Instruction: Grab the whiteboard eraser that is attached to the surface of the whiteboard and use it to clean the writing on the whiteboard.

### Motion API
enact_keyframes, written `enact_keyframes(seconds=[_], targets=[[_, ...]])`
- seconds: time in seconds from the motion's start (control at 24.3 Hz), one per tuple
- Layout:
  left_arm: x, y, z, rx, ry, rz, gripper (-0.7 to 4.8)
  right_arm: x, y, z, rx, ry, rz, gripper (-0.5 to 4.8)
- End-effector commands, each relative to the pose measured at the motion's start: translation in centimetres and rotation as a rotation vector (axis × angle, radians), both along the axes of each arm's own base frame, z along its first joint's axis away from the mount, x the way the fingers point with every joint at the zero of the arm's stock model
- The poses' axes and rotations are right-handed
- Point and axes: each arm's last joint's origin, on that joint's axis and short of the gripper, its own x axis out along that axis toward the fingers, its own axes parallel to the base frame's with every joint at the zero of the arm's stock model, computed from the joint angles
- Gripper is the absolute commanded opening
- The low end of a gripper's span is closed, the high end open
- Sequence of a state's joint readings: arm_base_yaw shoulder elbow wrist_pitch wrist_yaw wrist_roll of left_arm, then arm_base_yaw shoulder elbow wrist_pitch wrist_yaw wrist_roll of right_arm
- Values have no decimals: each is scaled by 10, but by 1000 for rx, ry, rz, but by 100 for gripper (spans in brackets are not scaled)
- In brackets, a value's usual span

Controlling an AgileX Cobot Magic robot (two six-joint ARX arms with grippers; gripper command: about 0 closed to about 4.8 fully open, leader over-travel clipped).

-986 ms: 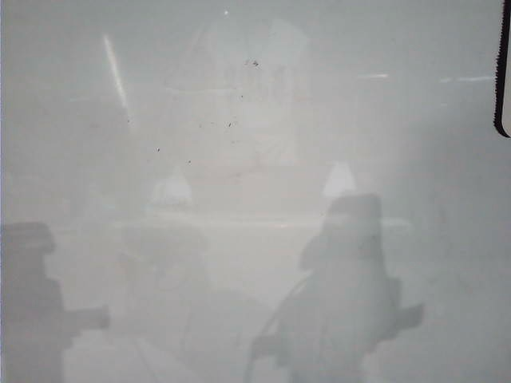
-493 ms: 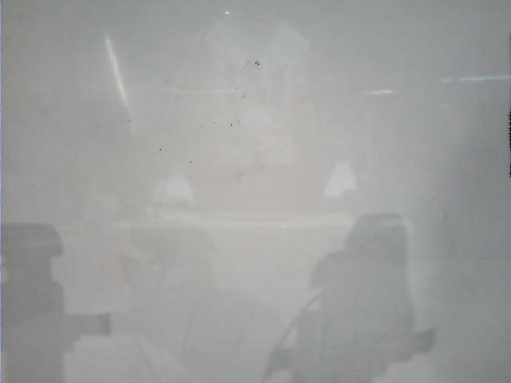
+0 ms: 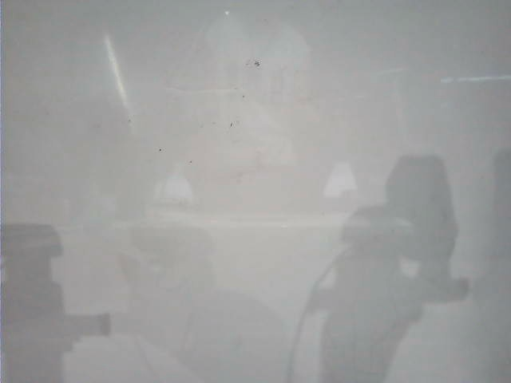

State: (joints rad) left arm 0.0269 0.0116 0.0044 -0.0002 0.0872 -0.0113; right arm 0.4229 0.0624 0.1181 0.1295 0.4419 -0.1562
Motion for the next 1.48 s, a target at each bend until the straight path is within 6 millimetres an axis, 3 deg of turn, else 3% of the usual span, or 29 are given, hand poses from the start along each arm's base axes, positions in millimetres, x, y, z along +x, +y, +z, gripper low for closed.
enact_keyframes(seconds=[0.04,0.33,0.66,1.07,1.23,1.4,1.48], targets=[[0,0,2,8,-12,-5,-5,4,3,19,-50,21,44,147],[0,0,2,8,-12,-5,-5,32,14,39,-41,-29,0,147],[0,0,2,8,-12,-5,-5,95,24,27,-34,-20,-30,148],[0,0,2,8,-13,-5,-5,143,36,48,-26,-46,-45,150],[0,0,2,8,-13,-5,-5,150,38,50,-19,-45,-46,232],[0,0,2,8,-13,-5,-5,156,33,50,21,-40,-58,236],[0,0,2,8,-13,-5,-5,158,29,49,27,-37,-57,285]])
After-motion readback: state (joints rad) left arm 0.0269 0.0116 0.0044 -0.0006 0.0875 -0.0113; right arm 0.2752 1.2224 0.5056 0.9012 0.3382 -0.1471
